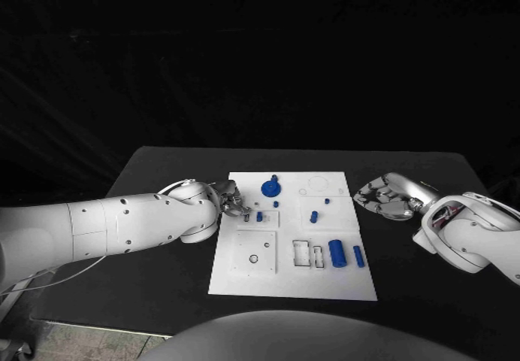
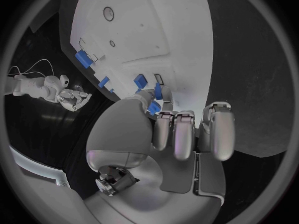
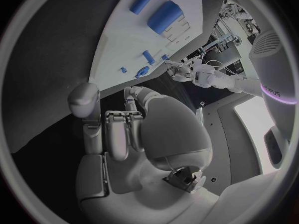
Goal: Assemble the parts on the task board
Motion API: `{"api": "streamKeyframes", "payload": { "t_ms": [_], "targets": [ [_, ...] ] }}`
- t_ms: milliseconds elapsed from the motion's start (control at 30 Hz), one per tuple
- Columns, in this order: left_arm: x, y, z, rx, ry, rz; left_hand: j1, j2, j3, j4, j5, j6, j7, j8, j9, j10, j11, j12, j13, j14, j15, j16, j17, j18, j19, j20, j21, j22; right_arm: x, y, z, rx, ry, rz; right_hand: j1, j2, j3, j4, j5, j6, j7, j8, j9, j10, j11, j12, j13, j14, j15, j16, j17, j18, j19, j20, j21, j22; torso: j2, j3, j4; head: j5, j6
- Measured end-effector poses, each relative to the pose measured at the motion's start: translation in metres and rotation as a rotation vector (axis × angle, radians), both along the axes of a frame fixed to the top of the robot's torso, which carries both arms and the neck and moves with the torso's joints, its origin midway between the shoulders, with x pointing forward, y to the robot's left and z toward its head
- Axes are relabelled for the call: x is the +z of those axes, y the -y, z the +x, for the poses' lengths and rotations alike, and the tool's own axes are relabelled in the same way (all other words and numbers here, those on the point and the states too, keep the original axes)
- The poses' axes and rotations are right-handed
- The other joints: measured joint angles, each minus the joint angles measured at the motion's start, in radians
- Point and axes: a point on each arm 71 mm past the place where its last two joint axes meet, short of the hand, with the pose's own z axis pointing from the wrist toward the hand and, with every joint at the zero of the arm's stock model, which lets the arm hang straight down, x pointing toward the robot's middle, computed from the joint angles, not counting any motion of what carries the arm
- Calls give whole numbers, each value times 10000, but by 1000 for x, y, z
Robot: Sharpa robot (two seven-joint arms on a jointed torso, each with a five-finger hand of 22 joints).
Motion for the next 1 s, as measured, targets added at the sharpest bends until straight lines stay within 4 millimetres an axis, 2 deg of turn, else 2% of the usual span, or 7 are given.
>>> {"api": "streamKeyframes", "payload": {
  "t_ms": [300,1000],
  "targets": [
    [-5,0,-4,-74,90,99,-43,-42,6,48,-1,-17,18,0,9,0,0,0,0,0,0,0,-1,1,0,0,0,8,-1,1,0,-48,-104,20,0,0,0,0,-1,0,0,0,11,0,0,0,0,0,0,0,-1,0,0,0,-45,-1,-4,-3,7,-22,0],
    [-9,2,-11,-133,-5,74,-142,-17,-13,122,-64,7,-3,-17,10,-1,1,0,0,0,0,0,-3,1,0,1,0,6,-4,2,0,-172,-402,52,39,-39,27,-26,-2,0,0,0,28,0,0,0,0,0,0,0,-2,0,0,0,-45,6,-3,2,-2,18,0]
  ]
}}
